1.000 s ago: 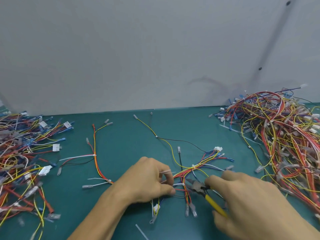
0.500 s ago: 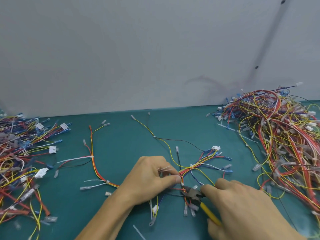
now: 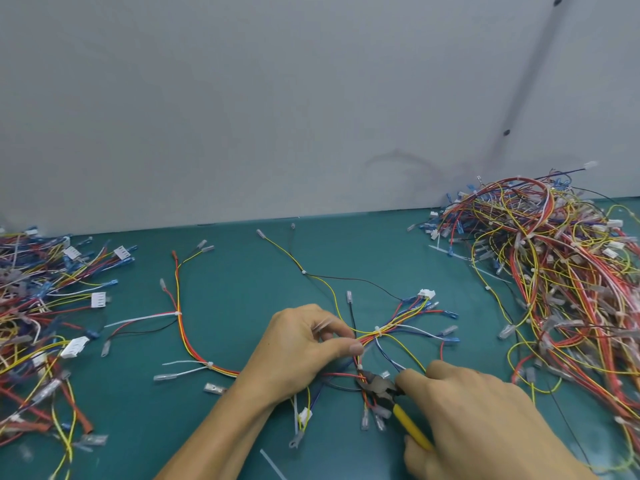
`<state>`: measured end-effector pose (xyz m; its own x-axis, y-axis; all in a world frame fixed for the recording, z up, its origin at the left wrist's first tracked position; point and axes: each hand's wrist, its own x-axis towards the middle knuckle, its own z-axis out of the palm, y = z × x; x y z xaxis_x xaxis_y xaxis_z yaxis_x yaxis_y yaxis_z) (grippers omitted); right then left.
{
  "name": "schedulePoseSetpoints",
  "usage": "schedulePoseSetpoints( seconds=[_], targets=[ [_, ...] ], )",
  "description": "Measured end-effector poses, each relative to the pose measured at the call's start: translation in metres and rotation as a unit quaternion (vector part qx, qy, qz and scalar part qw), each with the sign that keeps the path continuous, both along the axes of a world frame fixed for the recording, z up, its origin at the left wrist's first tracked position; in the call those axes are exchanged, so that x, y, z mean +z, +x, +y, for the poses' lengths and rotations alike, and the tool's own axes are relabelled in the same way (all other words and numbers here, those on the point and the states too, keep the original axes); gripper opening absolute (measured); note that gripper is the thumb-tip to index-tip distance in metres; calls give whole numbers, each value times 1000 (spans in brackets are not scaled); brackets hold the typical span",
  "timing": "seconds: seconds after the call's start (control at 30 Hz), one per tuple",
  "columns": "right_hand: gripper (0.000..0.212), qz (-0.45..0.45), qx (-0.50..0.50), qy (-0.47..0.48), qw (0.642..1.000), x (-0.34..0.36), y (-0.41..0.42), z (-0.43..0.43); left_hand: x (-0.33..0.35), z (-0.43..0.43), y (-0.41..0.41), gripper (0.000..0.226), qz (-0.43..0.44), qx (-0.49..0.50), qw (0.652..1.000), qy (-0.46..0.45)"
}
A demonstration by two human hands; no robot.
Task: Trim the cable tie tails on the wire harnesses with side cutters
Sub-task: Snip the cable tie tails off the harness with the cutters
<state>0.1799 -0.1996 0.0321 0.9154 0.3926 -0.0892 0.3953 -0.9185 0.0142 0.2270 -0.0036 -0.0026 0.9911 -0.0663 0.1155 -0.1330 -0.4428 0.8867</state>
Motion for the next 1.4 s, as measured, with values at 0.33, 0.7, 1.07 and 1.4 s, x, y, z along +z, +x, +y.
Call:
schedulePoseSetpoints(
  seconds=[0.33,0.7,1.07,1.4],
  targets=[
    [48,5,-9,11,1000,0,-1,0,-2,5,3,13,26,-108,992,62],
    [47,-31,-28,-12,999,3,-4,0,-3,0,4,4,3,-104,992,76],
    [42,-45,-24,-22,998,2,-7,4,-5,2,6,5,22,-94,993,65],
    [41,-41,-21,-30,999,5,-9,6,-5,3,5,6,36,-95,993,54]
  ],
)
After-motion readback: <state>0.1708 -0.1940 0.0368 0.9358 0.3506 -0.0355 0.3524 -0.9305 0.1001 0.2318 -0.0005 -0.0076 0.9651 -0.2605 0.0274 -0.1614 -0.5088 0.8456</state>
